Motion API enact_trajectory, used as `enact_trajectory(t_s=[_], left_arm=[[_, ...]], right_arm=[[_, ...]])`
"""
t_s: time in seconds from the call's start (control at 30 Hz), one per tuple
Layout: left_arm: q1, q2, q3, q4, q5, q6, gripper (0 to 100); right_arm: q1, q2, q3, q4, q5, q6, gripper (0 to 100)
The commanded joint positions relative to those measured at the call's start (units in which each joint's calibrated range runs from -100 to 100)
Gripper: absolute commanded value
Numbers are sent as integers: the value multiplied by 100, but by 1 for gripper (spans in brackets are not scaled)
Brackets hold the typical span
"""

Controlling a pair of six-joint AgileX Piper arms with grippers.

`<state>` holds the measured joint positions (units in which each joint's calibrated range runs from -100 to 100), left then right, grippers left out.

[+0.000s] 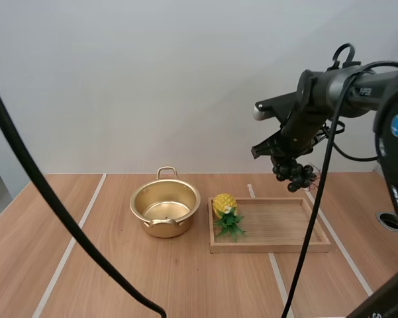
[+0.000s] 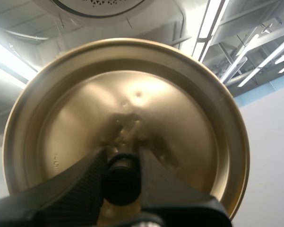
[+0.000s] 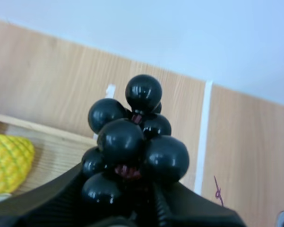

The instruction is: Open the pot, put the grape inside, and close it

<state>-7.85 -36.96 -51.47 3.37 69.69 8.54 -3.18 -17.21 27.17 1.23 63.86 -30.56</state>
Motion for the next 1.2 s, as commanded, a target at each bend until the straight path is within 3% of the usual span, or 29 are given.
enact_trajectory(t_s=[0.0,0.2,0.67,0.93,1.17], left_arm=[[-10,-1,-43,69,-368,14,0],[-10,-24,-90,69,-419,14,0],[-10,-178,-90,69,-819,14,0],[-10,-314,-90,160,-1097,14,0],[-10,-314,-90,182,-1126,89,0]], right_arm=[[66,-426,-272,273,392,-238,0],[436,-890,-871,911,1041,-541,0],[1962,-811,-1534,1303,914,-523,0],[2060,-212,-1534,1487,464,-631,0],[2060,618,-1534,2114,354,-1008,0]])
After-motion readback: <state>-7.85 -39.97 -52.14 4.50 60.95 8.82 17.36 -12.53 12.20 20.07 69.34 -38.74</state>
